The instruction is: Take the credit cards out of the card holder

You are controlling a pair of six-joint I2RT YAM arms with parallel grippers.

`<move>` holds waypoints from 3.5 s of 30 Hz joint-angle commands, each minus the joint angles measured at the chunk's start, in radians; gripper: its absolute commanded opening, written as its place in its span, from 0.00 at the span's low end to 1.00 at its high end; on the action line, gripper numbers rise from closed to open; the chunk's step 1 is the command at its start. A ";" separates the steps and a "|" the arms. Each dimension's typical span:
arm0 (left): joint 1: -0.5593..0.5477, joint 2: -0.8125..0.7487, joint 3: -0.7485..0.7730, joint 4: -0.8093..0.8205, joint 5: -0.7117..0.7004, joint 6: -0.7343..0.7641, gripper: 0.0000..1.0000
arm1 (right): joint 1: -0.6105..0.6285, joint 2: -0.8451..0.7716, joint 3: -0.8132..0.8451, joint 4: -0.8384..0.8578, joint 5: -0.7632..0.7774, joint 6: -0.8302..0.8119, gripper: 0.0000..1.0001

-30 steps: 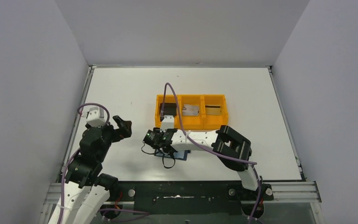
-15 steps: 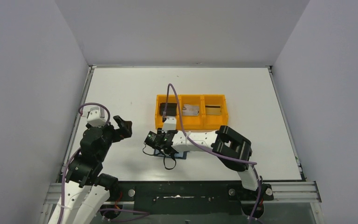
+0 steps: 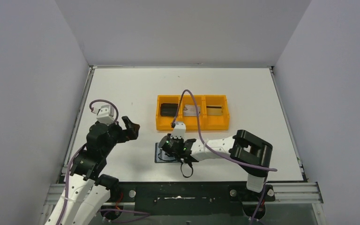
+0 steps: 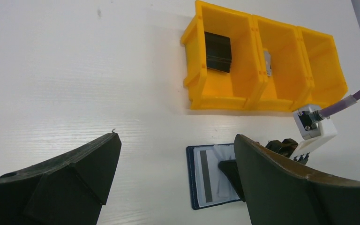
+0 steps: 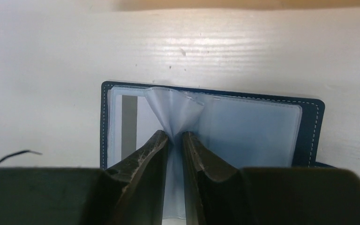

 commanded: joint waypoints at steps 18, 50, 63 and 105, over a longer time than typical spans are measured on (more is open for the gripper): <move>-0.001 0.187 -0.064 0.267 0.496 -0.075 0.84 | -0.175 -0.217 -0.639 1.173 -0.391 0.075 0.26; -0.322 0.759 -0.263 0.982 0.566 -0.356 0.64 | -0.214 -0.312 -0.711 1.014 -0.285 0.149 0.36; -0.448 0.989 -0.149 1.147 0.631 -0.349 0.58 | -0.113 -0.612 -0.610 0.295 0.065 0.245 0.46; -0.257 0.262 -0.278 0.414 0.203 -0.269 0.47 | -0.056 -0.135 -0.193 0.196 -0.162 0.091 0.35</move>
